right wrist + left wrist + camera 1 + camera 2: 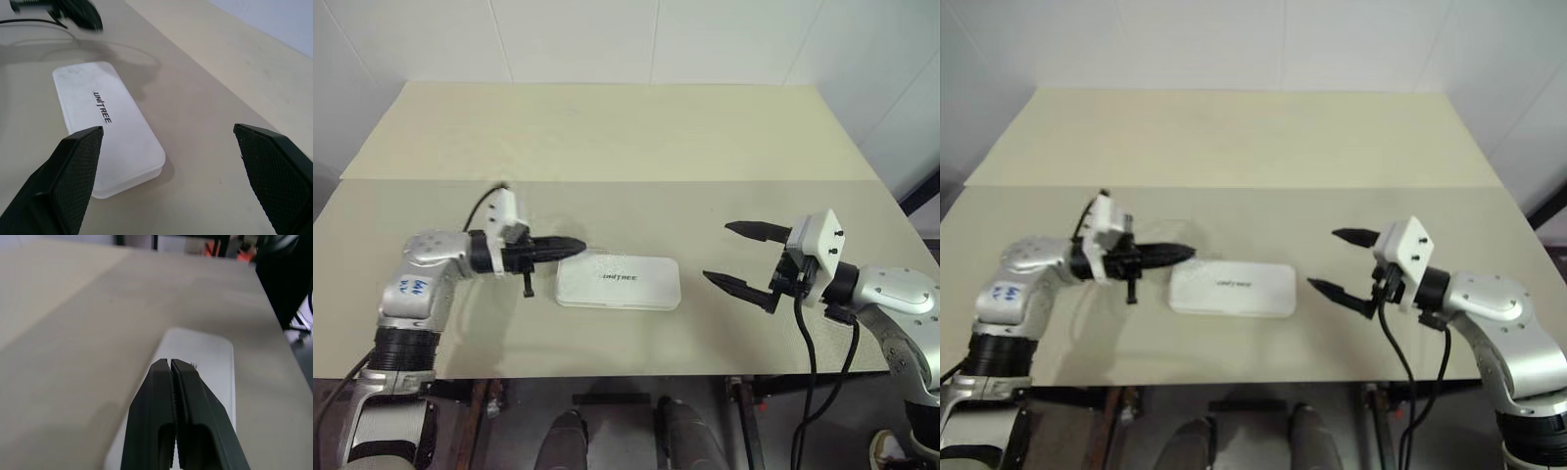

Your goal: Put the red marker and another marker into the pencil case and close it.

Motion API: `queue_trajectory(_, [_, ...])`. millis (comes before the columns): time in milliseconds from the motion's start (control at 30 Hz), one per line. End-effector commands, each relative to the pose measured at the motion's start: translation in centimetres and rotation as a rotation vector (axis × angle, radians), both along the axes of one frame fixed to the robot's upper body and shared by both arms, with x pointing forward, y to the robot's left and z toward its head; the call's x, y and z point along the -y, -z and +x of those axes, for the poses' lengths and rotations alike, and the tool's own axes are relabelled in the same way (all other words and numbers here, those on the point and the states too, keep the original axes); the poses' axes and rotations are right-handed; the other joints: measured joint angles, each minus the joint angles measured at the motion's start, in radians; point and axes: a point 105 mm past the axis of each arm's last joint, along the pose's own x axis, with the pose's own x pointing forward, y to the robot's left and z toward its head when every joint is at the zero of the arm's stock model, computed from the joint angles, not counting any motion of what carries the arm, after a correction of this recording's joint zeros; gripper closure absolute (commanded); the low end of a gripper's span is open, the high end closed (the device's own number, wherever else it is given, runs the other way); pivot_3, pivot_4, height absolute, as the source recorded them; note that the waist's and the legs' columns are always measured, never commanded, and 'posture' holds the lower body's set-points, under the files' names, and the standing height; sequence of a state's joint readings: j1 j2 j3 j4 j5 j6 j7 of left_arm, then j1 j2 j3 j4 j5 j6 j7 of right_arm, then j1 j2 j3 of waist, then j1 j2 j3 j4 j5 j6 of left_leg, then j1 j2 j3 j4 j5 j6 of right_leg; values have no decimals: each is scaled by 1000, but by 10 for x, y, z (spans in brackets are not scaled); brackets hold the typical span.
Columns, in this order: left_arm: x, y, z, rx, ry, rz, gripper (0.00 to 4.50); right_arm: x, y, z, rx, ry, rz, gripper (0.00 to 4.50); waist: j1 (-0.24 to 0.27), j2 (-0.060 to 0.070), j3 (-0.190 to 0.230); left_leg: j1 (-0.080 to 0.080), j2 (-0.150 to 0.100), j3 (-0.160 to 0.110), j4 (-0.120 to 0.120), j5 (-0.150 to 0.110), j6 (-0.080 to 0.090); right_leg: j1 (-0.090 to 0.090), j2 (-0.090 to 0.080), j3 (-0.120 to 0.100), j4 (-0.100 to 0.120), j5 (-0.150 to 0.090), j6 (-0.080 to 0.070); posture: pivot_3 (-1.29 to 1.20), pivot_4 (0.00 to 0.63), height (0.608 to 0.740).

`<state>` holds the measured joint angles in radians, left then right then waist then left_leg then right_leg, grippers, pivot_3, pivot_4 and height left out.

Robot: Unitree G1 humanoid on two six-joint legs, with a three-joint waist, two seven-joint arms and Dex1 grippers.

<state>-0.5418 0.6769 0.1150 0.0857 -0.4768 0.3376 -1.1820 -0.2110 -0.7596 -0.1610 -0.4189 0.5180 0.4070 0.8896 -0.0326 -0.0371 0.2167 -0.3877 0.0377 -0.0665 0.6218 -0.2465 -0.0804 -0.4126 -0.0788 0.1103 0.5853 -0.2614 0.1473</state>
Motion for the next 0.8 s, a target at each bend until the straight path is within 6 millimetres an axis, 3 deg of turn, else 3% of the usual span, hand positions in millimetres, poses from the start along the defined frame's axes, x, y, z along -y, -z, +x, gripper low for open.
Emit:
queue_trajectory(33, [-17, -29, -5, 90, -61, -51, 3257, 7, -7, -1, 43, 10, 8, 0, 0, 0, 0, 0, 0, 0, 0, 0, 0, 0, 0, 0, 0, 0, 0, 0, 150, 740])
queue_trajectory(267, [-38, -30, -20, 98, -109, -17, 811, 18, -14, 0, 59, 46, 22, 0, -2, 0, 0, 0, 0, 0, 0, 0, 0, 0, 0, 0, 0, 0, 0, 0, 150, 740])
queue_trajectory(367, [-41, -27, -22, 90, -111, -2, 19, 22, -18, 1, 69, 41, 14, 0, -2, 0, 0, 0, 0, 0, 0, 0, 0, 0, 0, 0, -1, 0, 0, 0, 150, 740])
queue_trajectory(533, [-47, -20, -31, 69, -92, 30, 19, 25, -35, 3, 126, 13, -1, 0, -7, 0, 0, 0, 0, 0, 0, 0, 0, 0, 0, 0, -2, 0, -1, 0, 150, 740])
queue_trajectory(800, [-47, -20, -32, 105, -71, 83, 19, 18, -33, -3, 105, -80, -39, 0, -5, 0, 0, 0, 0, 0, -1, 0, 0, 0, 0, 0, -2, -1, -1, 0, 150, 740])
